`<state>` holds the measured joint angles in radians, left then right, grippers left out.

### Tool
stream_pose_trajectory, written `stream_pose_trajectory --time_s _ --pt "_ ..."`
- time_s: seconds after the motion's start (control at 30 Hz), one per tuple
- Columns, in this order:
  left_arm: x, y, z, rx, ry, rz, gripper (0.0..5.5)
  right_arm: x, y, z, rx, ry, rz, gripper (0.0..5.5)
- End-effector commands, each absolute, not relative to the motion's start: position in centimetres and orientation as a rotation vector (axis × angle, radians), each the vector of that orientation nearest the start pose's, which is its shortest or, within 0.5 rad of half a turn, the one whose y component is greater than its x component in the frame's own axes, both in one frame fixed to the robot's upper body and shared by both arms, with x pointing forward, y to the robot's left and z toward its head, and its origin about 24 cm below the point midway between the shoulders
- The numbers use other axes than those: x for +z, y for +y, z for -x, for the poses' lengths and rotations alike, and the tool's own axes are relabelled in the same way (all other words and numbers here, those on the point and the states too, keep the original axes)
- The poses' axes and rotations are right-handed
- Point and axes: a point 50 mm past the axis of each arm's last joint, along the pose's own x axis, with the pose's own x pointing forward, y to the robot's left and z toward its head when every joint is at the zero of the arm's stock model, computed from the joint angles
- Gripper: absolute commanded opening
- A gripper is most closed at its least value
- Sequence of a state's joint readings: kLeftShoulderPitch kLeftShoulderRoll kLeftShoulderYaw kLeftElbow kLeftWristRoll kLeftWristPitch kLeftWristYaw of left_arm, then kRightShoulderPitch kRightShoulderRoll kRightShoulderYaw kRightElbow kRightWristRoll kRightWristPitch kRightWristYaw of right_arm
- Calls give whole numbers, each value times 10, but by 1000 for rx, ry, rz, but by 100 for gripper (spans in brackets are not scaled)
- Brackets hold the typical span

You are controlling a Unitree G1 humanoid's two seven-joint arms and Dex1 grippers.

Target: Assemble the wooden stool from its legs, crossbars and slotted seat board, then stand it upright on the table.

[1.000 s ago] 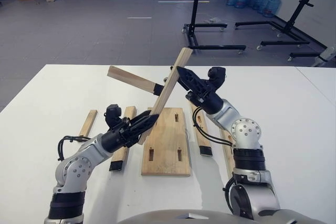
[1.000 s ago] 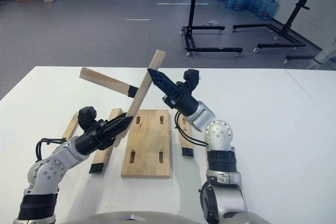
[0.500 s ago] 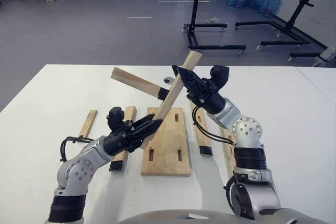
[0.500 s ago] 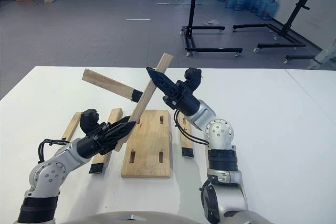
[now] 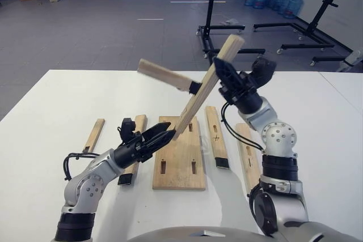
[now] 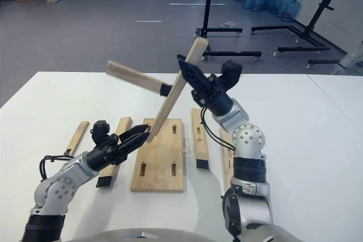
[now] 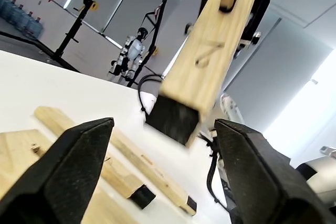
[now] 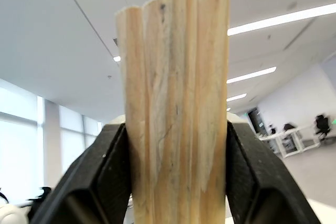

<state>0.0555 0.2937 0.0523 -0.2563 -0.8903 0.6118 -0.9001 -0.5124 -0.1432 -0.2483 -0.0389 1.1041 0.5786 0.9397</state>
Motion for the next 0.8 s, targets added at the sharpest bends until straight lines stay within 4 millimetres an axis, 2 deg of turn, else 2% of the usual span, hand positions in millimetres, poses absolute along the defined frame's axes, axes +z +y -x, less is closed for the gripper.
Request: stream_pose_trajectory --time_s 0.03,0.13,0.33,0.47,0.6,0.8 --pt "69 159 -207 -1023 159 631 408 202 -136 -308 1193 -526 -602 210" --pt "66 160 -204 -988 163 617 447 190 -128 -315 1210 -516 -378 210" --pt "64 159 -191 -982 175 638 538 174 -128 -326 1300 -530 -196 210" --pt "63 159 -181 -964 182 641 540 165 -130 -329 1353 -523 -101 210" --pt "62 158 -175 -953 194 645 540 156 -134 -327 1413 -487 -84 210" --pt "64 162 -188 -951 200 618 540 129 -131 -326 1452 -406 -92 210"
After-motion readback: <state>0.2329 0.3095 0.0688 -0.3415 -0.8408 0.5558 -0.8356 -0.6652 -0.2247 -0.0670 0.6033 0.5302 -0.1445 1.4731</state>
